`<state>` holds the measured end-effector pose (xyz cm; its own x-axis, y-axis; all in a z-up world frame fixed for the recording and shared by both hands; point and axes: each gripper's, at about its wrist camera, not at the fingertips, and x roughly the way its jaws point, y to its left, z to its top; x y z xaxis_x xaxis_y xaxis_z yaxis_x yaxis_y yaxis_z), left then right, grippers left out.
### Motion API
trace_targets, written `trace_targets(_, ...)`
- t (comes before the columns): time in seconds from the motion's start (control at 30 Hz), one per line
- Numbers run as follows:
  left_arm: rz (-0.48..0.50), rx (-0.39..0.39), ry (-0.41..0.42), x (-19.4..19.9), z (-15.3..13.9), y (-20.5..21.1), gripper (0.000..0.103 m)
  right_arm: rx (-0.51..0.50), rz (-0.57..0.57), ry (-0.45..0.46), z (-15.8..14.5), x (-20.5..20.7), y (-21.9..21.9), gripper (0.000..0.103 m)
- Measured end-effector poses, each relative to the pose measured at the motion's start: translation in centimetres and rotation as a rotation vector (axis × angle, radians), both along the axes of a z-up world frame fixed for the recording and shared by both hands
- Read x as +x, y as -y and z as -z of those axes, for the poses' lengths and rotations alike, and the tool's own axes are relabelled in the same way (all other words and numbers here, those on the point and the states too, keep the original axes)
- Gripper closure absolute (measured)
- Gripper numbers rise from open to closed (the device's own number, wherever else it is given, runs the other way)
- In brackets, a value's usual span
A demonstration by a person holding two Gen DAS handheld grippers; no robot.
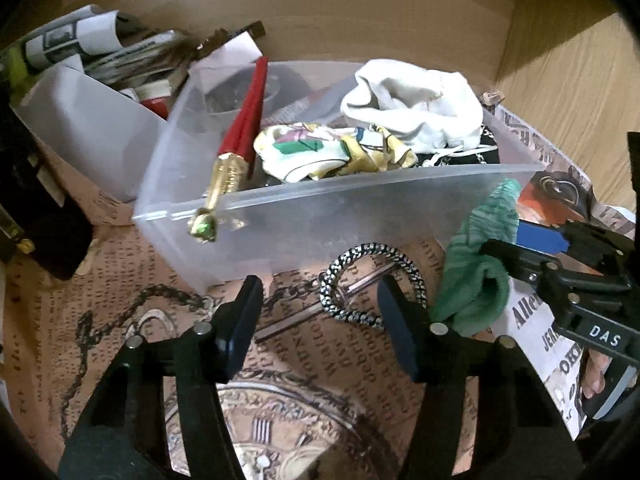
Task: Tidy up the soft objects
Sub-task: 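Grasp the green knit glove with the right tool while the left tool grasps the silver chain bracelet, then lower the glove and bracelet into the clear bin and open both tools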
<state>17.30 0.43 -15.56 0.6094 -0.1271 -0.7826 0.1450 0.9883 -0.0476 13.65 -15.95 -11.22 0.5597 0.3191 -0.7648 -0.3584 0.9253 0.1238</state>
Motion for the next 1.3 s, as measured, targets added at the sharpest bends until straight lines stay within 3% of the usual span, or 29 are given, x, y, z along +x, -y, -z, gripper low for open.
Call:
trace_targets(0.07,-0.002,0.003,-0.009,0.4,0.2,0.3,0.048,-0.006,0.001,0.009,-0.1,-0.1,0.0,0.074)
trace_targets(0.17,0.001,0.007,-0.031,1.1,0.7,0.6,0.069,-0.011,0.001,0.025,-0.2,-0.4,0.2,0.079)
trace_targets(0.37,-0.007,0.022,-0.026,1.3,1.1,0.8,0.092,-0.001,0.01,0.063,-1.0,-1.4,0.9,0.081)
trace_targets(0.77,-0.019,-0.006,0.027,-2.4,-0.3,0.2,0.097,0.039,0.053,0.161,-4.1,-3.7,2.5,0.081)
trace_targets(1.3,-0.026,-0.046,0.242,-6.8,-8.4,-1.1,0.097,0.062,0.073,0.316,-8.2,-4.2,2.6,0.081)
